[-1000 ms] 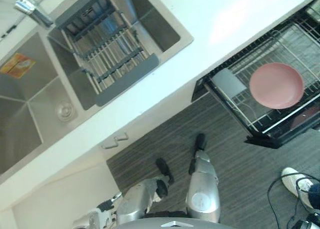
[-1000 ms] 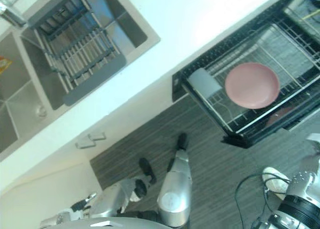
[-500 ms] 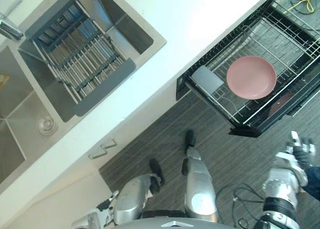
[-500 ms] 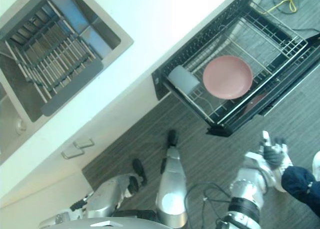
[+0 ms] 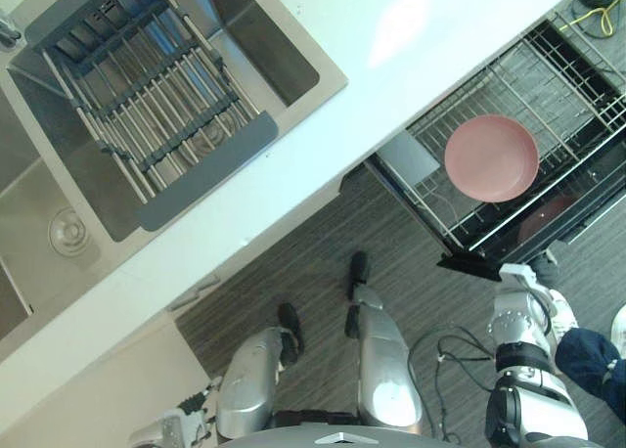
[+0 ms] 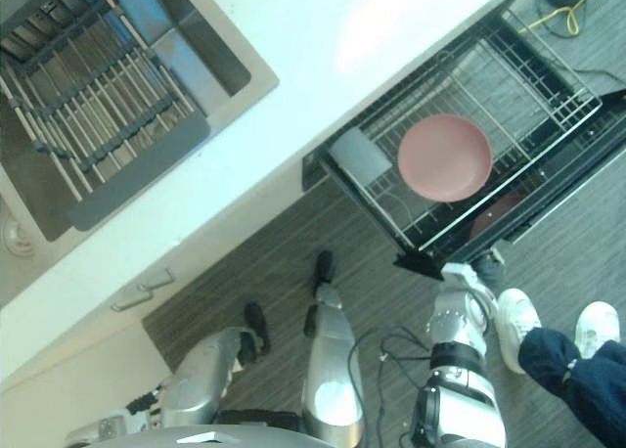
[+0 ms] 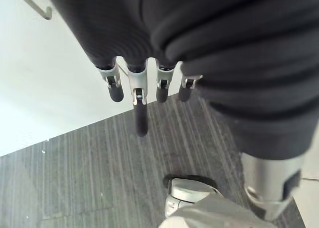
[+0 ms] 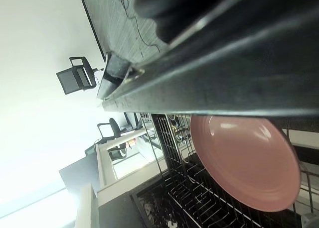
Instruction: Walk over to the sink, pick up the cup, carry it to the dishwasher, place the cup inside the dishwasher, then close the dishwasher door
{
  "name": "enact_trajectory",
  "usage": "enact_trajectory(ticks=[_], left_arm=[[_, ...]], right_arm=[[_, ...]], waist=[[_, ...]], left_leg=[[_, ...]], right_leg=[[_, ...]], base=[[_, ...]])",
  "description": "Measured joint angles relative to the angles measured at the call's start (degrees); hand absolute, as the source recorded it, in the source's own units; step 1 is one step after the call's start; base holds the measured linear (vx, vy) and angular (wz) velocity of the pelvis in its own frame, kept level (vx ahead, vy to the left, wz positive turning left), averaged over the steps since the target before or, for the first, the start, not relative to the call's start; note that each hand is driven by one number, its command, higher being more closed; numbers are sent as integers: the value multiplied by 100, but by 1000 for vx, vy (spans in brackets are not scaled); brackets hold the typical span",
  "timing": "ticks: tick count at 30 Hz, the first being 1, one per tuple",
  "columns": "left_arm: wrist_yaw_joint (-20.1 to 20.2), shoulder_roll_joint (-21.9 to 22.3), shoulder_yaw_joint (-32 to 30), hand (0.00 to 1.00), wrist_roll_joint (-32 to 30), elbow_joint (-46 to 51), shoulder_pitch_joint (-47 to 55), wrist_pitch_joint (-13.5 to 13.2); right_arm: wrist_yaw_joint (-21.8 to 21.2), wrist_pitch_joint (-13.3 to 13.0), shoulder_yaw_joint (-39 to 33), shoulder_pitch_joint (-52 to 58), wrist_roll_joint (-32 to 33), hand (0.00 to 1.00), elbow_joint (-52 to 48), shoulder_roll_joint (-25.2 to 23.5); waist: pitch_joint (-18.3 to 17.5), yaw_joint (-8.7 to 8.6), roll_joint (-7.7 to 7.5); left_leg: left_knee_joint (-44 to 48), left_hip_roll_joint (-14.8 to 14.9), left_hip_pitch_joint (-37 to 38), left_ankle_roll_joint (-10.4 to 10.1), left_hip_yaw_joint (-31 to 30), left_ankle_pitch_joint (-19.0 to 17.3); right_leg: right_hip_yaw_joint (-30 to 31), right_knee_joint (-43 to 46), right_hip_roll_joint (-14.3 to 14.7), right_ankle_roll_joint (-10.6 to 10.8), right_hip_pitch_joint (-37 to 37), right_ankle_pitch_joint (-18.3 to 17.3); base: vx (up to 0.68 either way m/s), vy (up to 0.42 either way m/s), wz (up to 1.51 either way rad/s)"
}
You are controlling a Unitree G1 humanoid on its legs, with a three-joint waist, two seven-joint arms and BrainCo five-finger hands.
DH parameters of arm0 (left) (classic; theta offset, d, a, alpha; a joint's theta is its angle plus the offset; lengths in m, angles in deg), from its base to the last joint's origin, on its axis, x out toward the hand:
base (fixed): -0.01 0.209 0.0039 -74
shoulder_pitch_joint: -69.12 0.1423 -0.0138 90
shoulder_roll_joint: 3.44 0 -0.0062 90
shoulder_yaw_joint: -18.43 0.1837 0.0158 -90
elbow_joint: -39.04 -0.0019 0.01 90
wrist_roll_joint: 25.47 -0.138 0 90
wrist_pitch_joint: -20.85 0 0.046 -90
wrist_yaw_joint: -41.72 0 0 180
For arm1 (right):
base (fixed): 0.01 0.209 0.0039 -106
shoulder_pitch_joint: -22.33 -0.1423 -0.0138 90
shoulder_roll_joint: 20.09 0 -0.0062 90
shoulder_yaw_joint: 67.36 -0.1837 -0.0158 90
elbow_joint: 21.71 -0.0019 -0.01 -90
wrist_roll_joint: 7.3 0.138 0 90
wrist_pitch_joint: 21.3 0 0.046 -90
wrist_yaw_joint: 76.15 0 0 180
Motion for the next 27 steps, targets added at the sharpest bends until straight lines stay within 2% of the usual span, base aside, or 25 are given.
enact_trajectory(ticks=[2, 6, 8, 11, 15, 17, 19, 21, 27], left_arm=[[-15, 12, 162, 0, 163, -84, -148, 31], [-42, -27, 377, 0, 386, -274, -369, 47], [-41, -22, 610, 0, 424, -475, -541, 67], [-28, -8, 841, 0, 429, -561, -647, 65], [74, 36, 1030, 0, 546, -599, -704, 65], [168, 65, 1117, 0, 556, -632, -741, 62], [243, 117, 1215, 0, 651, -640, -747, 59], [293, 148, 1231, 0, 653, -669, -744, 58], [483, 170, 1237, 0, 718, -758, -710, -82]], right_arm=[[0, 4, 259, -186, 104, 100, 14, 69], [9, 16, 407, -521, 121, 100, 20, 174], [25, 55, 520, -600, 117, 100, 4, 342], [31, 80, 510, -739, 102, 100, -104, 437], [-15, 188, 644, -767, -366, 100, -236, 645], [8, 345, 758, -815, -554, 100, -239, 706], [9, 557, 827, -895, -776, 100, -239, 820], [19, 718, 937, -1057, -823, 100, -236, 879], [60, 1029, 1136, -1415, -1266, 100, -236, 923]], waist=[[-6, 0, 10], [-8, 24, 75], [-20, 46, 243], [-59, 42, 380], [-194, 85, 607], [-263, 131, 706], [-356, 255, 838], [-398, 300, 896], [-426, 413, 934]], left_leg=[[130, 22, -126, 28, -8, -126], [228, 0, -396, 52, -1, -137], [195, -31, -498, 49, -42, -56], [-160, -179, -557, 5, -87, 168], [-609, -299, -601, -11, -279, 570], [-768, -336, -609, -31, -375, 718], [-902, -373, -626, -41, -496, 847], [-960, -399, -656, -54, -579, 913], [-970, -388, -877, -103, -954, 1067]], right_leg=[[23, -2, 12, -53, -117, 29], [-70, -17, -67, -133, -318, 101], [-236, -40, -157, -184, -371, 158], [-387, -59, -314, -220, -517, 207], [-573, -191, -419, -257, -636, 309], [-681, -193, -463, -259, -661, 333], [-786, -201, -515, -275, -667, 342], [-863, -217, -557, -299, -667, 346], [-1223, -359, -587, -326, -630, 347]], base=[[-97, -1, -15], [-133, -43, -3], [-81, -39, 13], [-55, -40, 21], [11, -54, 32], [-1, -73, 31], [-20, -56, 30], [-34, -46, 27], [-39, -61, 27]])
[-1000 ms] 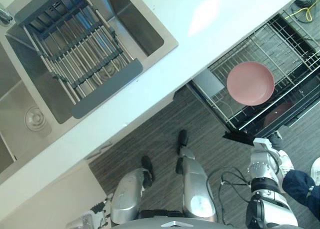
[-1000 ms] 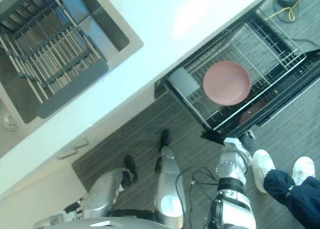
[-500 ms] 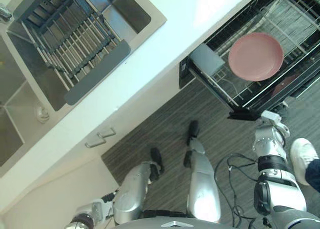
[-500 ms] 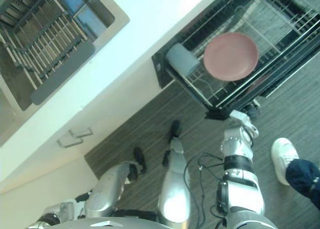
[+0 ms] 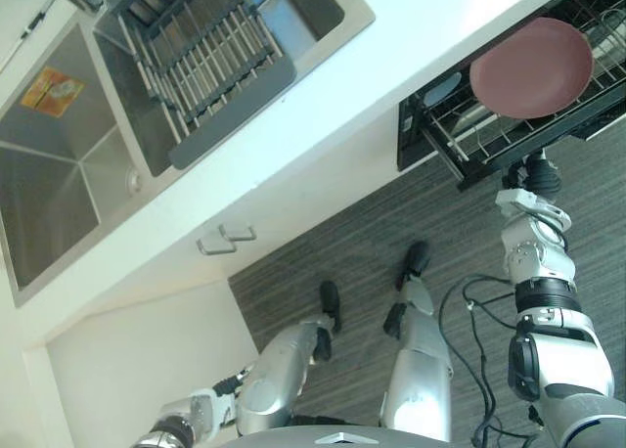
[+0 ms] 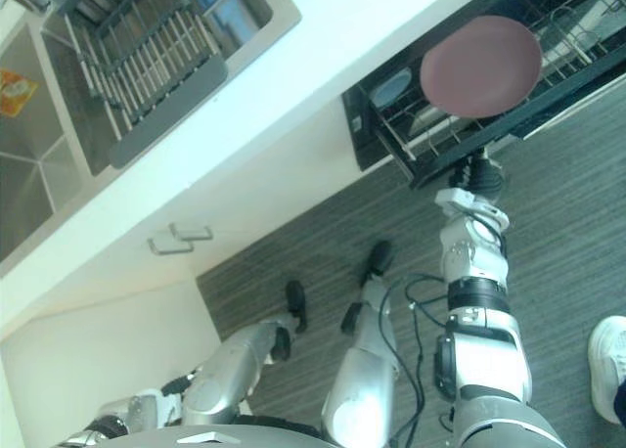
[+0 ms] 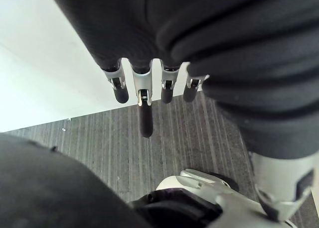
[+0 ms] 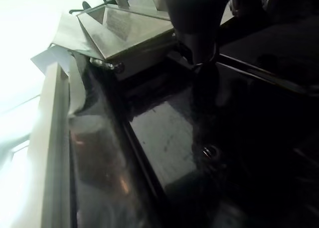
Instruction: Walk over to the sink, pick up the cup, carry it to the dishwasher, place the cup inside the dishwasher, then close the dishwasher door
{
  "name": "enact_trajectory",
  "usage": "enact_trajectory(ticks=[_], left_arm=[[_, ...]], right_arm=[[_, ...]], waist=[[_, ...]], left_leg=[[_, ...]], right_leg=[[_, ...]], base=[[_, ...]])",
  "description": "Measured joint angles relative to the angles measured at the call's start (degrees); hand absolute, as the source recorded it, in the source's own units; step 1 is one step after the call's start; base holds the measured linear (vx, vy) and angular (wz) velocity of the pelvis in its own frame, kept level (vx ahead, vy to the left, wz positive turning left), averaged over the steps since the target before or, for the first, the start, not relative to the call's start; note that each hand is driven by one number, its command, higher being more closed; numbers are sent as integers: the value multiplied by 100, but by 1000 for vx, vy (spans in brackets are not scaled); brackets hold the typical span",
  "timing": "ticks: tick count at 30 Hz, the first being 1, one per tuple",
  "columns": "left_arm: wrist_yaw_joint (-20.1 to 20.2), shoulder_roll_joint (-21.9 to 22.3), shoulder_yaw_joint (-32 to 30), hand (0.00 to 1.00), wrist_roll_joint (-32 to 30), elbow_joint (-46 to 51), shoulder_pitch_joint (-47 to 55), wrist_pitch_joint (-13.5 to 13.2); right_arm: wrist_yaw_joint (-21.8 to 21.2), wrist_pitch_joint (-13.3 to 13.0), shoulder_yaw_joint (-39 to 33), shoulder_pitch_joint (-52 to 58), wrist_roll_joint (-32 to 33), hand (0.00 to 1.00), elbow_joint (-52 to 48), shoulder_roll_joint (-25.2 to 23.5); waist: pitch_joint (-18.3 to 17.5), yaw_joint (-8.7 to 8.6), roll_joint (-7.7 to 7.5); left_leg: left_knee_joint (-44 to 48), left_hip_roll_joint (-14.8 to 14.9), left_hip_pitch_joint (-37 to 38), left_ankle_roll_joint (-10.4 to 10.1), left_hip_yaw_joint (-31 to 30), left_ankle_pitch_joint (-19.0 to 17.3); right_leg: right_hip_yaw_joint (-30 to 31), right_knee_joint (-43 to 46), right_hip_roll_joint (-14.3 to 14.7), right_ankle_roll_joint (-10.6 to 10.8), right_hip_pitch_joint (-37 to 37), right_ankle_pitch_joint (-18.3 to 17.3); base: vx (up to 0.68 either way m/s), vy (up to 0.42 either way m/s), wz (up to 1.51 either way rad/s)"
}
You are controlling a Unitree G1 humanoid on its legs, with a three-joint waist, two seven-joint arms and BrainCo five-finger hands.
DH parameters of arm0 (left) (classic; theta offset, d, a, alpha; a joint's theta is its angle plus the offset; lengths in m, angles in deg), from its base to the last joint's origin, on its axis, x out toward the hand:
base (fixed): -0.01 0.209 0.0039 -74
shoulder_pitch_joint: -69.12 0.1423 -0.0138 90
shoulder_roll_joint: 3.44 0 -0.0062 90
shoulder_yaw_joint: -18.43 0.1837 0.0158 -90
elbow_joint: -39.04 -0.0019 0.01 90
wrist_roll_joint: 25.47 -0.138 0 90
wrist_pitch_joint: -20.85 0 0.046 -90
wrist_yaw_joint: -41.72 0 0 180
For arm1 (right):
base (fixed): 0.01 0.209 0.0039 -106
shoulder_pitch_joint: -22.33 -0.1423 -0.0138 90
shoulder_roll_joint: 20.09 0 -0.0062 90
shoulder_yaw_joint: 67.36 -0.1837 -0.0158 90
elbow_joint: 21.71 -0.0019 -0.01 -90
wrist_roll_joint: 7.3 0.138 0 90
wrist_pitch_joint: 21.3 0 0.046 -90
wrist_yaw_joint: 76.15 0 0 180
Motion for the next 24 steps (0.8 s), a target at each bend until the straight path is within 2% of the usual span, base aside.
enact_trajectory(ticks=[12, 18, 23, 24], left_arm=[[122, 87, 0, 0, -2, -216, 177, -346], [109, 118, 134, 0, -2, -265, 179, -414], [107, 134, 218, 0, 44, -318, 181, -419], [110, 143, 222, 0, 44, -316, 180, -426]], right_arm=[[227, 271, 259, -295, -676, 100, -297, 156], [361, 354, 663, -753, -1317, 100, -509, 200], [547, 370, 808, -958, -1669, 100, -690, 294], [618, 372, 882, -1016, -1737, 100, -693, 344]], waist=[[-2, 328, 4], [-2, 603, 4], [-1, 732, 3], [-5, 779, 8]], left_leg=[[38, 36, -368, -112, -840, 140], [263, 133, -674, -149, -1044, 117], [411, 184, -947, -244, -1121, 167], [407, 252, -976, -250, -1123, 163]], right_leg=[[-542, 168, 21, -124, -51, -124], [-707, 132, 115, -117, -140, -188], [-721, 136, 184, -95, -310, -180], [-720, 99, 249, 20, -325, -263]], base=[[-3, -81, 21], [-14, -74, 15], [-29, -67, 5], [-40, -74, -18]])
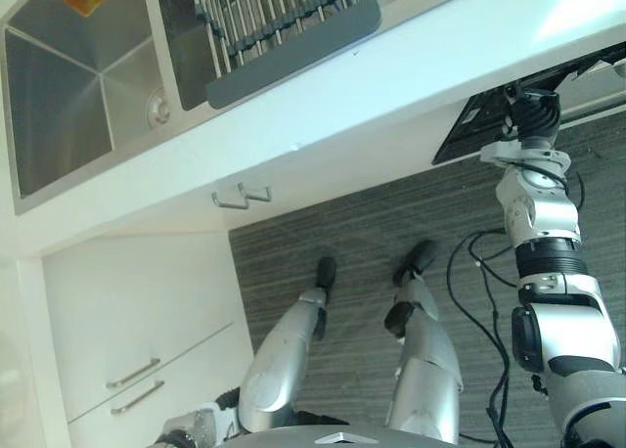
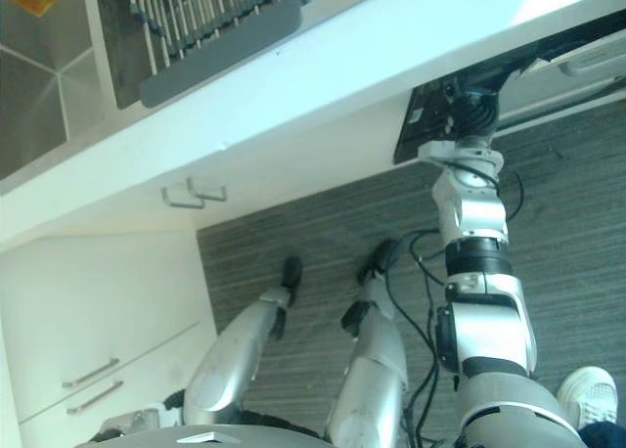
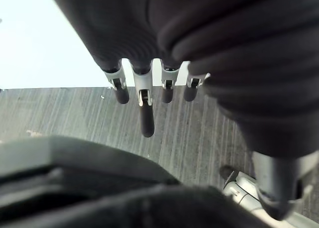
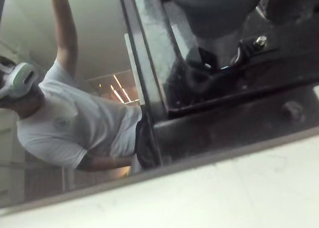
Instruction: Walk over to the sink, pick up the cup, carry it to the dishwasher, place the cup inside the dishwasher, then close the dishwasher door
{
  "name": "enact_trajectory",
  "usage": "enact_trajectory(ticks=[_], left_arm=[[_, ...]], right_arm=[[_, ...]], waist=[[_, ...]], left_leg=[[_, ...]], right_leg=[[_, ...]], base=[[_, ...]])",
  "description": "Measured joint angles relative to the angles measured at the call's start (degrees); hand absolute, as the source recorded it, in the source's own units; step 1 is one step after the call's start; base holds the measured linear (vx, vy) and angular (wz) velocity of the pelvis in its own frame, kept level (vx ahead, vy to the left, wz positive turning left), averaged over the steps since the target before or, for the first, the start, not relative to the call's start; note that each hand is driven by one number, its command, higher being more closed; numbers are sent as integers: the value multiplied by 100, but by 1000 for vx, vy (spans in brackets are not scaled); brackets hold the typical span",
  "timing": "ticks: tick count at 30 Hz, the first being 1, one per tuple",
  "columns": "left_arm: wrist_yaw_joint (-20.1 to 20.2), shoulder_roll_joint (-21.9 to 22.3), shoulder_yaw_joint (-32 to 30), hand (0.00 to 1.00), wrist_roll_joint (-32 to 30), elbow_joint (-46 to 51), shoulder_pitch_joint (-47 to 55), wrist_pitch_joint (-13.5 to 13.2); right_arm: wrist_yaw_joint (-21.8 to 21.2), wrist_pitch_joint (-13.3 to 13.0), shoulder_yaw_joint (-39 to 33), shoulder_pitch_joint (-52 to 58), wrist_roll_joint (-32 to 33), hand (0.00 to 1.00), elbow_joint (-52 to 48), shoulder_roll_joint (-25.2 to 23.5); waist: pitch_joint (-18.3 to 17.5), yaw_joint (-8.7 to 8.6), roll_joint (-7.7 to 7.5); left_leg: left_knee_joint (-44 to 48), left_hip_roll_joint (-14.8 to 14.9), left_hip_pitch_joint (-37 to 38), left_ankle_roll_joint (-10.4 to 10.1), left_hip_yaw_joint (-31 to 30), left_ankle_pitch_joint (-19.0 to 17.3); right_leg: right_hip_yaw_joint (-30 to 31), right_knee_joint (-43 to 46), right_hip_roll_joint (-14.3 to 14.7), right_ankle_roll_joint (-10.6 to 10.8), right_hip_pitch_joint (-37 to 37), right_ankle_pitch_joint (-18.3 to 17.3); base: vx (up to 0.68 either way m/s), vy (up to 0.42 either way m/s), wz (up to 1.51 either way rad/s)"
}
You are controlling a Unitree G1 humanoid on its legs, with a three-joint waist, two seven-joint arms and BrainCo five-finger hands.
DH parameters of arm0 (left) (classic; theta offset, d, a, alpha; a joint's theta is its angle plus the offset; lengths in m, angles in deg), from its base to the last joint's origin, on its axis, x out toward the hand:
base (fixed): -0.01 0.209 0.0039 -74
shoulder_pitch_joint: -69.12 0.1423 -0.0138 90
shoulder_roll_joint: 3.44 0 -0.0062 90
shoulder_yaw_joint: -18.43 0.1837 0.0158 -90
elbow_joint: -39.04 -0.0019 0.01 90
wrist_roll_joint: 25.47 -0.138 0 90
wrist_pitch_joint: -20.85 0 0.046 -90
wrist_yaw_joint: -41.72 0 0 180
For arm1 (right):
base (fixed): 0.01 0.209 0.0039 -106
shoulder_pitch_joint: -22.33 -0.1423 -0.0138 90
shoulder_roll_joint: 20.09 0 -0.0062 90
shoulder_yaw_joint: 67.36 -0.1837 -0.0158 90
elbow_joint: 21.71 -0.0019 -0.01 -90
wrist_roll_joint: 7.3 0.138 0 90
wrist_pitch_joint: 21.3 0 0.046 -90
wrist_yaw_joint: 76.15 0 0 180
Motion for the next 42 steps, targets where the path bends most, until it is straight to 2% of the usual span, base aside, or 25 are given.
enact_trajectory(ticks=[1, 2, 4, 6, 7, 8, 11, 13, 17, 19, 20, 21, 24, 26, 27, 28, 29, 31, 32, 37, 38, 42], left_arm=[[2, 53, 4, 0, 1, 1, -5, -6], [3, 10, 4, 0, 1, 1, -9, -11], [12, 2, 10, 0, 4, -14, -8, -8], [25, 12, 13, 0, 19, -1, -9, -14], [31, 38, 9, 0, 46, -3, -20, -15], [35, 24, 11, 0, 47, -2, -36, -26], [105, 30, 18, 0, 107, -31, -29, -113], [136, 33, 16, 0, 115, -66, -26, -194], [128, 34, -43, 0, 215, -115, 26, -283], [81, 33, -190, 0, 471, -47, 236, -592], [49, 36, -290, 0, 529, 24, 322, -667], [-9, 25, -442, 0, 580, 177, 479, -786], [-3, -46, -766, 0, 787, 441, 720, -871], [-18, -67, -890, 0, 848, 587, 831, -845], [-23, -45, -1001, 0, 852, 695, 953, -800], [-24, -48, -1176, 0, 881, 757, 1101, -770], [-13, -61, -1190, 0, 885, 753, 1140, -743], [91, -78, -1255, 0, 898, 789, 1262, -678], [124, -48, -1391, 0, 901, 793, 1326, -607], [149, -62, -1491, 0, 929, 753, 1590, -205], [146, -29, -1577, 0, 968, 722, 1687, -120], [147, 37, -1617, 0, 1038, 717, 1815, -43]], right_arm=[[13, 3, 57, -64, -48, 100, -12, 47], [44, 10, 64, -56, -56, 100, -19, 95], [88, 12, 115, -139, -61, 100, -26, 108], [139, 37, 242, -284, -61, 100, -26, 123], [149, 68, 313, -391, -61, 100, -38, 134], [179, 83, 310, -372, -60, 0, -29, 177], [114, 92, 419, -378, -203, 0, -27, 241], [91, 62, 455, -346, -231, 0, 29, 220], [-147, -128, 464, 230, -171, 0, 33, -22], [-318, -237, 472, 971, -165, 0, 48, -589], [-375, -268, 484, 1181, -168, 0, 56, -777], [-476, -285, 502, 1681, -182, 0, 86, -1148], [-663, -301, 641, 3119, -392, 0, 392, -1962], [-704, -321, 668, 3726, -509, 0, 709, -2185], [-771, -430, 522, 4152, -513, 0, 809, -2308], [-853, -597, 452, 4375, -517, 0, 952, -2348], [-882, -664, 375, 4440, -551, 0, 1070, -2346], [-922, -836, 79, 4671, -674, 0, 1583, -2411], [-916, -875, -60, 4776, -677, 0, 1726, -2510], [-917, -735, -374, 5036, -685, 0, 2049, -2763], [-911, -632, -483, 5102, -683, 0, 2085, -2863], [-921, -393, -655, 5127, -675, 0, 2280, -2948]], waist=[[2, 47, 23], [3, 23, 5], [-1, 64, 1], [-2, 139, 3], [-3, 232, 26], [-7, 192, 10], [-14, 235, 18], [-14, 219, 18], [-1, 55, 0], [79, -166, -111], [114, -224, -162], [192, -325, -272], [400, -593, -579], [463, -675, -676], [467, -730, -762], [456, -855, -887], [441, -906, -925], [316, -921, -1024], [122, -916, -1076], [-446, -911, -1135], [-621, -927, -1141], [-898, -918, -1150]], left_leg=[[7, 88, -56, -35, 12, 18], [71, 86, -112, -147, -44, 8], [112, 126, -196, -198, -118, 49], [52, 251, -245, -109, -148, 106], [-59, 370, -277, -214, -114, 144], [-1, 331, -248, -358, -133, 191], [-19, 403, -262, -231, -147, 299], [-1, 444, -221, -235, -128, 301], [-64, 452, 50, -254, -97, 301], [-247, 456, 381, -259, 68, 311], [-306, 453, 471, -257, 105, 314], [-413, 450, 654, -259, 187, 311], [-725, 436, 1163, -245, 313, 318], [-833, 437, 1450, -241, 320, 321], [-919, 442, 1659, -242, 340, 320], [-989, 446, 1891, -248, 355, 308], [-1002, 450, 1983, -246, 352, 295], [-999, 456, 2246, -234, 342, 204], [-997, 457, 2315, -202, 345, 182], [-1042, 465, 2781, -131, 344, 19], [-1154, 467, 2915, -122, 347, 8], [-1282, 461, 3106, -80, 485, 31]], right_leg=[[118, 474, -23, -170, -179, -36], [495, 971, -74, -340, -303, -386], [361, 908, 11, -303, -357, -453], [263, 742, 122, -183, -349, -504], [280, 1287, 58, -250, -494, -625], [610, 1612, 15, -322, -521, -939], [444, 1525, 71, -311, -484, -930], [341, 1475, 76, -299, -396, -921], [314, 1364, 81, -271, -84, -902], [352, 1246, 71, -225, 180, -871], [364, 1228, 65, -222, 250, -869], [388, 1181, 60, -207, 378, -873], [434, 1079, 60, -146, 747, -890], [427, 1049, 62, -112, 1008, -912], [422, 1018, 68, -65, 1209, -946], [398, 982, 69, -51, 1423, -955], [377, 965, 68, -27, 1535, -970], [335, 902, 73, 55, 1849, -999], [328, 847, 81, 94, 1942, -997], [198, 334, 164, 286, 2647, -882], [128, 87, 180, 336, 2877, -809], [-152, -476, 192, 488, 3410, -572]], base=[[-20, -91, 3], [8, -65, 17], [7, -126, 15], [-55, -157, -20], [-58, -151, -7], [-14, -139, 0], [-24, -127, 8], [-50, -59, -7], [-17, -8, -1], [18, 33, -7], [49, 45, -14], [63, 48, -14], [84, 44, -15], [101, 39, -11], [89, 43, -14], [91, 44, -10], [84, 40, 0], [100, 45, 6], [120, 56, 2], [121, 69, 5], [117, 72, 20], [96, 56, 34]])
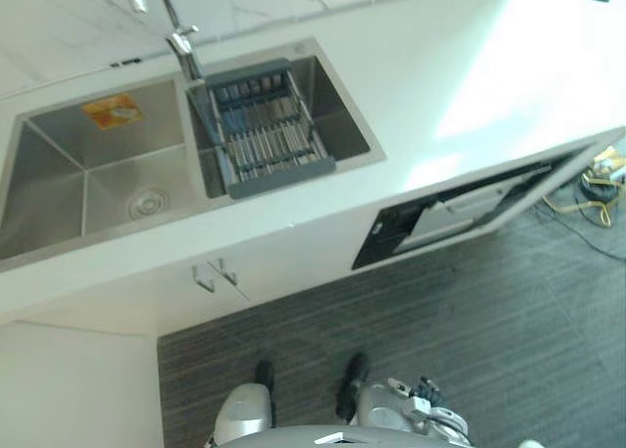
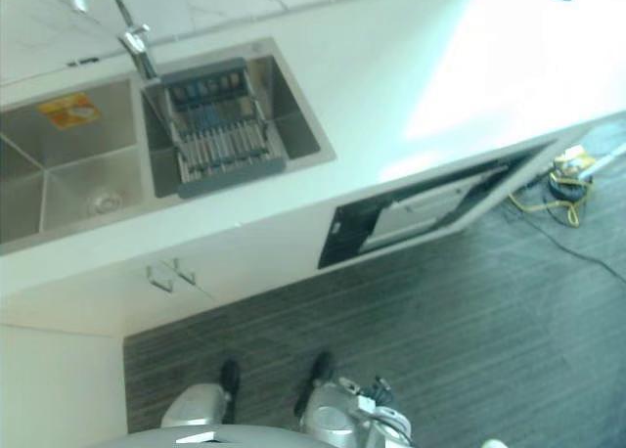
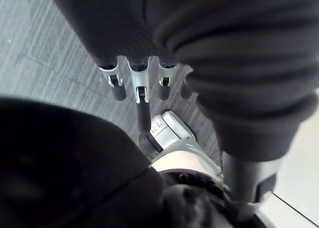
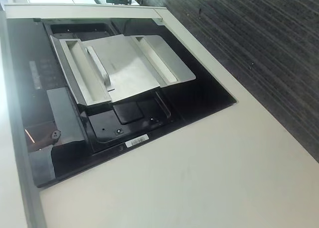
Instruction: Walk over to the sink, pick up the cup, carry it to the dishwasher, place the cup inside the dishwasher, then close the dishwasher door
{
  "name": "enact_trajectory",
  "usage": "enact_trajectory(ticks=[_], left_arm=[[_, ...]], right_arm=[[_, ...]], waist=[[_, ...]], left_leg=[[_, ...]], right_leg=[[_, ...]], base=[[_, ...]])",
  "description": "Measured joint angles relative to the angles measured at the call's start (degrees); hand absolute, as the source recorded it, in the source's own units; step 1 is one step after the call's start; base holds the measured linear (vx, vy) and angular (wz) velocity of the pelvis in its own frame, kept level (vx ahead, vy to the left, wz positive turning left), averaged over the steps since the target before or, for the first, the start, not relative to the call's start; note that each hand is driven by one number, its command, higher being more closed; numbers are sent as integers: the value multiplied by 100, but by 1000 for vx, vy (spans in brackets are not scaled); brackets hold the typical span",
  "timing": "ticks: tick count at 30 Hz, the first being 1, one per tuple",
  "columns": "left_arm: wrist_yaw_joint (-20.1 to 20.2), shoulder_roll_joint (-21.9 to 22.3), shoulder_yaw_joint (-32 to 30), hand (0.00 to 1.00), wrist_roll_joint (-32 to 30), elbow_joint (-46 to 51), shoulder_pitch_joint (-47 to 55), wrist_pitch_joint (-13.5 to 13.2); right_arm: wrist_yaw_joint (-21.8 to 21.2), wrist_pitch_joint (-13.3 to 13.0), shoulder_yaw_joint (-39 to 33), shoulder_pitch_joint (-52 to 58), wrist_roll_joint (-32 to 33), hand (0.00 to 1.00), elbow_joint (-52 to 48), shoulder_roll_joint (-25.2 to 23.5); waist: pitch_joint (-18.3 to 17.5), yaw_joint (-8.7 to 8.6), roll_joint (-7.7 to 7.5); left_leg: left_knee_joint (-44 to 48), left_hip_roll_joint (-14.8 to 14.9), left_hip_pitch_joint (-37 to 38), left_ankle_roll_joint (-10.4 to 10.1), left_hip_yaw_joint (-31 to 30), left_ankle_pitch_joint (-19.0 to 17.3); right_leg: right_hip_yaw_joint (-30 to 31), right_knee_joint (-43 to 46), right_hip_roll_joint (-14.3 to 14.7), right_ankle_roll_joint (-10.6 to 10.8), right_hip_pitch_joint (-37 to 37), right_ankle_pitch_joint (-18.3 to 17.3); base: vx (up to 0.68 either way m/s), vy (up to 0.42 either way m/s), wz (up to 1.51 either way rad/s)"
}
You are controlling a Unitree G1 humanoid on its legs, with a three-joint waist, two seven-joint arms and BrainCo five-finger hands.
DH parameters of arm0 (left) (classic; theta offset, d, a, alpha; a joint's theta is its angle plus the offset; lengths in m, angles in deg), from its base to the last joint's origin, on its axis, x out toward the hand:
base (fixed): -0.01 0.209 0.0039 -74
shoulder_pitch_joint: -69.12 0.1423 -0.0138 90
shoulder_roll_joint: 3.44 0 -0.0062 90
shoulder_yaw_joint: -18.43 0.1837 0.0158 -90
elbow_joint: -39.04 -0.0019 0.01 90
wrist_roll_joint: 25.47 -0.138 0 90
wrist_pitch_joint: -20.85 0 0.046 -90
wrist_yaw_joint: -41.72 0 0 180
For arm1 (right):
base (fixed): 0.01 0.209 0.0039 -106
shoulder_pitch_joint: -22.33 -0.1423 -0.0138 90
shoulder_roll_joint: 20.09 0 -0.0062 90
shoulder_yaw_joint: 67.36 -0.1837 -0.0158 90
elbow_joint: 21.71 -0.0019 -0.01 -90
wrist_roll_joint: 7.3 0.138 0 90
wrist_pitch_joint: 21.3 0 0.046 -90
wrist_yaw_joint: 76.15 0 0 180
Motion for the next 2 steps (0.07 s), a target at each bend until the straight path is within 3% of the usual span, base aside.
enact_trajectory(ticks=[2], left_arm=[[4, 8, -1, 0, 72, -52, 10, 40]], right_arm=[[-80, 131, -9, -2, 1, 0, 63, 3]], waist=[[-75, 27, -20]], left_leg=[[-68, -52, 155, 26, -3, 45]], right_leg=[[-161, -247, -33, 101, 323, 94]], base=[[91, 59, 30]])
